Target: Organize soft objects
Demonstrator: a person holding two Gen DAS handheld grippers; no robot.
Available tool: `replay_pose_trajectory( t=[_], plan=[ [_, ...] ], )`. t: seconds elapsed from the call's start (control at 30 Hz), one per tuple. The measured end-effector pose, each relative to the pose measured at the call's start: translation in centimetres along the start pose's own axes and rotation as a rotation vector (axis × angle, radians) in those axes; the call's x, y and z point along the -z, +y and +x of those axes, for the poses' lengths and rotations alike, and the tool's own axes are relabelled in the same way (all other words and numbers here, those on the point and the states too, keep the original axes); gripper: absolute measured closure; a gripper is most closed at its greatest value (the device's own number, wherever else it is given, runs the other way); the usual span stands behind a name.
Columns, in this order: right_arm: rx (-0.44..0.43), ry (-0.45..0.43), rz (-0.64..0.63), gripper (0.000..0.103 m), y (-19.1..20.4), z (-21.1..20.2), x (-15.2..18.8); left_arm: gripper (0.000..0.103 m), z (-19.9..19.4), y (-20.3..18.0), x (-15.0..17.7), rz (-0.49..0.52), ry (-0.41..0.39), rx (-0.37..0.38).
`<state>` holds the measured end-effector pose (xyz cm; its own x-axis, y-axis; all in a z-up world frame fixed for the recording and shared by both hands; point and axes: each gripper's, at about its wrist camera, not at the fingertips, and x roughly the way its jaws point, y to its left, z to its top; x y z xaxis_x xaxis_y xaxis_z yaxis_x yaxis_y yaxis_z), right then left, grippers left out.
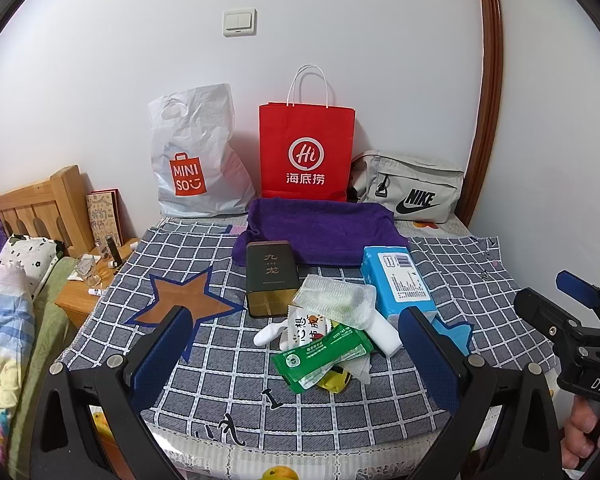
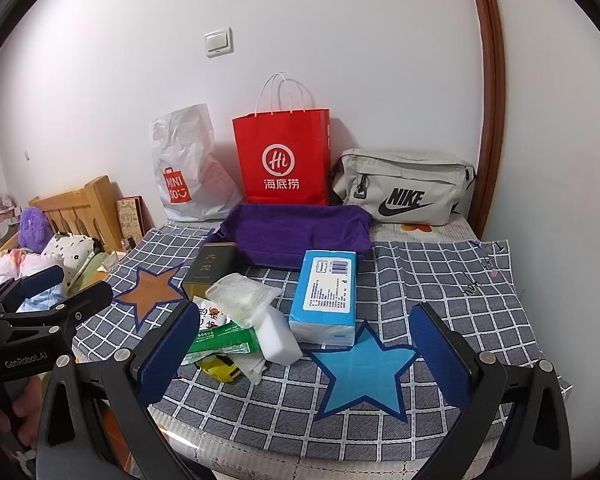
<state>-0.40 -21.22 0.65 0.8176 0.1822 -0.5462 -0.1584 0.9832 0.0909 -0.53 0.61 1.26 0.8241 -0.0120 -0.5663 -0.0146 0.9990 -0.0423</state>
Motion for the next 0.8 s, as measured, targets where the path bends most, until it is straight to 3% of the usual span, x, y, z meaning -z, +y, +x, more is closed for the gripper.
replay_pose_trajectory(
  t=[0.53,0.8],
  plan=[
    [-0.009,-0.015,-0.007,0.000,-0.1,-0.2,0.2,0.000,-0.2,0.1,0.1,0.000,0.001,0.003],
    [-0.031,0.016,-0.001,0.000,-0.6,2.1,0.8,0.000,1.8,1.1,0.3,-0.028,0.035,-0.019]
  ],
)
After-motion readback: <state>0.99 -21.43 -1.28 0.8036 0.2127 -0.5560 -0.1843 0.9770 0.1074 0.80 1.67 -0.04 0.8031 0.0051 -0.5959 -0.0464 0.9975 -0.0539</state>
